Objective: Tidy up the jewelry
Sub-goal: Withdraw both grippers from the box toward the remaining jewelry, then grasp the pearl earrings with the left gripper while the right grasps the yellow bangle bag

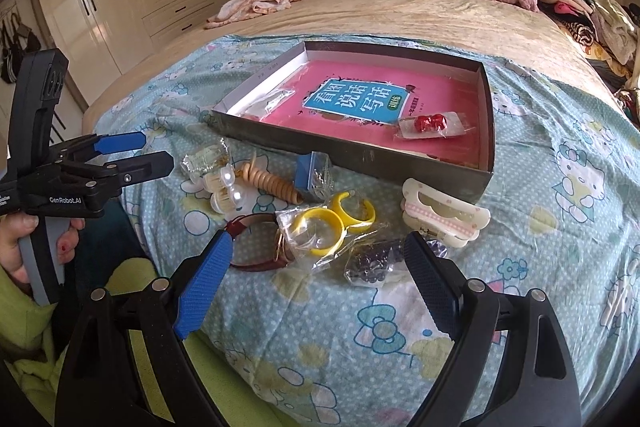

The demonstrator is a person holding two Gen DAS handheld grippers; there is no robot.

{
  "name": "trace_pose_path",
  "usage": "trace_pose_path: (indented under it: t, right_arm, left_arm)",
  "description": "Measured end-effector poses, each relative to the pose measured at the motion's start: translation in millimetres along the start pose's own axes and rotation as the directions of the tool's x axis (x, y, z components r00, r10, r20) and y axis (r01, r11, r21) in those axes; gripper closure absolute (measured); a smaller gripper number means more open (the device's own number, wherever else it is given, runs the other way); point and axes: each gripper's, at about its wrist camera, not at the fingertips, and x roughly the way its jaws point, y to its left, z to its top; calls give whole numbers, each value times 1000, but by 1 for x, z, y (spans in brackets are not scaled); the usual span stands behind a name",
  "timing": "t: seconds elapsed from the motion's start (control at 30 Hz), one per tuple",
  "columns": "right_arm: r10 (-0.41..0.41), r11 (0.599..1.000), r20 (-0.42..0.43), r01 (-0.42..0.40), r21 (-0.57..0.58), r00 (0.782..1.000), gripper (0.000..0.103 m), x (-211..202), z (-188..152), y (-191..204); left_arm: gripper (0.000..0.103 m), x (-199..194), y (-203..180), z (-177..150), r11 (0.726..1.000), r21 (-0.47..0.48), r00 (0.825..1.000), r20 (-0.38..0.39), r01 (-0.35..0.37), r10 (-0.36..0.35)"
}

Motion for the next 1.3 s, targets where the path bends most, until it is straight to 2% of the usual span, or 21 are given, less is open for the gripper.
trace_pose_path:
  t: [0.27, 0.37, 0.43, 0.57, 0.63, 0.73, 1.17, 1.3]
  right_arm:
    - [-45, 997, -34, 43, -57, 998, 17, 13, -7, 3]
    - [-78, 994, -45, 74, -83, 996, 17, 19, -8, 4]
    - [-92, 991, -51, 87, -97, 994, 17, 22, -8, 4]
    - [-124, 986, -61, 117, -116, 990, 17, 30, -9, 2]
    - [-133, 984, -65, 124, -124, 989, 17, 32, -9, 1]
    - [-146, 980, -72, 134, -149, 987, 17, 38, -9, 2]
    - [-200, 945, -81, 170, -281, 976, 19, 72, -1, 8]
    - [-181, 945, -100, 145, -292, 978, 29, 84, 2, 5]
  left_arm:
    - [10, 18, 1, -13, 1000, 11, 998, -57, 1, 0]
    - [14, 25, -2, -16, 1000, 12, 997, -75, 20, -19]
    - [23, 29, -3, -17, 1000, 18, 996, -86, 25, -24]
    - [34, 36, -4, -18, 999, 13, 994, -103, 37, -35]
    - [45, 39, -4, -18, 999, 11, 993, -110, 42, -41]
    - [54, 44, -5, -17, 999, 8, 992, -119, 53, -52]
    - [55, 60, -6, -10, 996, -27, 986, -142, 88, -91]
    - [55, 65, -6, -8, 994, -34, 983, -149, 102, -105]
